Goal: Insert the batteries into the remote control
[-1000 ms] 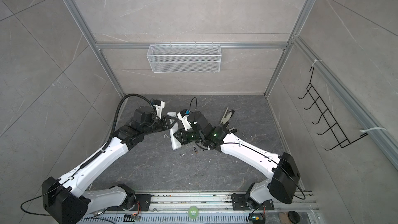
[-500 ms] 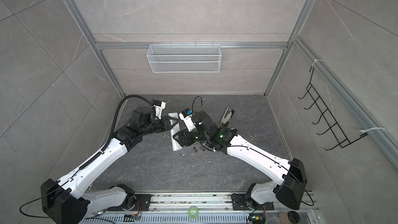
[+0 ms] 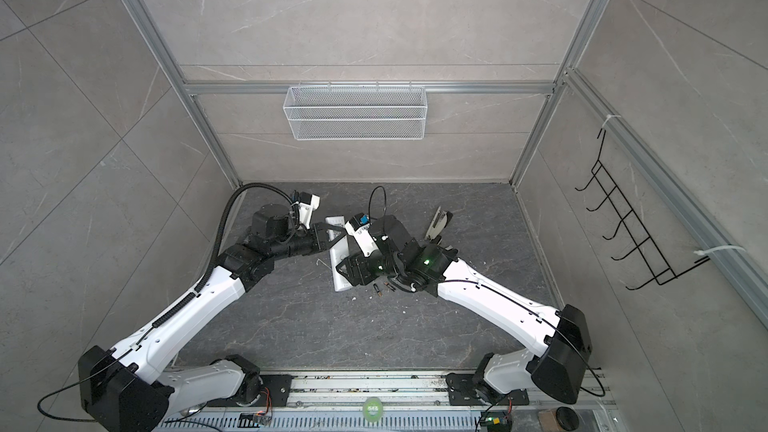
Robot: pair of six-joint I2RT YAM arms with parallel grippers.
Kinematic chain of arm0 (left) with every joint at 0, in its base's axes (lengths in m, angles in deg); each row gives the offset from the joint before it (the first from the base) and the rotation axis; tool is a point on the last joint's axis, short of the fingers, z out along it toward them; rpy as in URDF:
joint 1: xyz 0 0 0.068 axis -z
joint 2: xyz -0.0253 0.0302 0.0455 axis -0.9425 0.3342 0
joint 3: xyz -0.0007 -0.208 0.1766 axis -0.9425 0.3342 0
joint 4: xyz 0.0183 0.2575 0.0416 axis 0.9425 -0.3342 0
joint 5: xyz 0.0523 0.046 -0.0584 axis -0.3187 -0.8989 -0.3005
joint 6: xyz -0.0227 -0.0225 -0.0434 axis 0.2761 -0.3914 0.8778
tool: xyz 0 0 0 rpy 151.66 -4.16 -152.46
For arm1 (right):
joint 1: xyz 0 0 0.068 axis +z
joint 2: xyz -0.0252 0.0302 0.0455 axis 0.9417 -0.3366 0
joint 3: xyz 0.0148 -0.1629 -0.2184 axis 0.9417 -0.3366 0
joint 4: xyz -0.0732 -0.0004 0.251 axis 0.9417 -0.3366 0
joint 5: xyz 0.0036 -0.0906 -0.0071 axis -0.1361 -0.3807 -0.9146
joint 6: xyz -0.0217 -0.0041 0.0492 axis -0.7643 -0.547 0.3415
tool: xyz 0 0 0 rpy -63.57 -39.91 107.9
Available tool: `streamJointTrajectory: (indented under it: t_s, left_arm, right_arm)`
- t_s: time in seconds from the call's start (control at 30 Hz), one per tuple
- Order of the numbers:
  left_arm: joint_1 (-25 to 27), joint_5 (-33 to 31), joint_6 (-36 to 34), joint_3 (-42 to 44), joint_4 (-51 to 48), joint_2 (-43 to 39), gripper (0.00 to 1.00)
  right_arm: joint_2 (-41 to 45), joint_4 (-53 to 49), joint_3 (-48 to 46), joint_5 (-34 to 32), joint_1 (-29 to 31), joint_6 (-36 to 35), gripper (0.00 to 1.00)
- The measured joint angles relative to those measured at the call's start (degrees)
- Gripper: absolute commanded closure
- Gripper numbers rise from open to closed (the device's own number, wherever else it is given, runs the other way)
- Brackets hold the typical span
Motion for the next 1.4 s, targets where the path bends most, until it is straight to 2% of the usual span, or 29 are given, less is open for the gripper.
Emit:
streamJointTrajectory:
  t_s: [0.17,0.33,0.53,0.73,1.07,1.4]
  left_arm:
    - [-0.1,1.1,0.0,0.0,0.0,0.0,1.00]
    - [-0.7,4.8,0.0,0.0,0.0,0.1,1.00]
    - [-0.8,10.0,-0.1,-0.5,0.0,0.7,1.00]
    - [-0.8,13.3,-0.9,-1.6,0.0,0.9,1.00]
    - [-0.8,15.6,-1.2,-1.7,0.0,1.0,1.00]
    - [-1.3,15.9,-2.0,-1.7,-0.4,1.0,1.00]
  right_arm:
    - [1.2,-0.2,0.0,0.4,0.0,-4.7,0.31]
    - [5.3,-3.1,1.1,3.5,0.0,-15.2,0.23]
    - [5.6,-7.7,4.3,7.9,0.1,-28.4,0.14]
    - [3.0,-12.2,7.6,10.0,0.2,-37.1,0.13]
    - [0.0,-15.3,9.7,10.2,1.2,-42.2,0.14]
    - [-2.2,-16.7,11.3,6.3,4.0,-44.2,0.15]
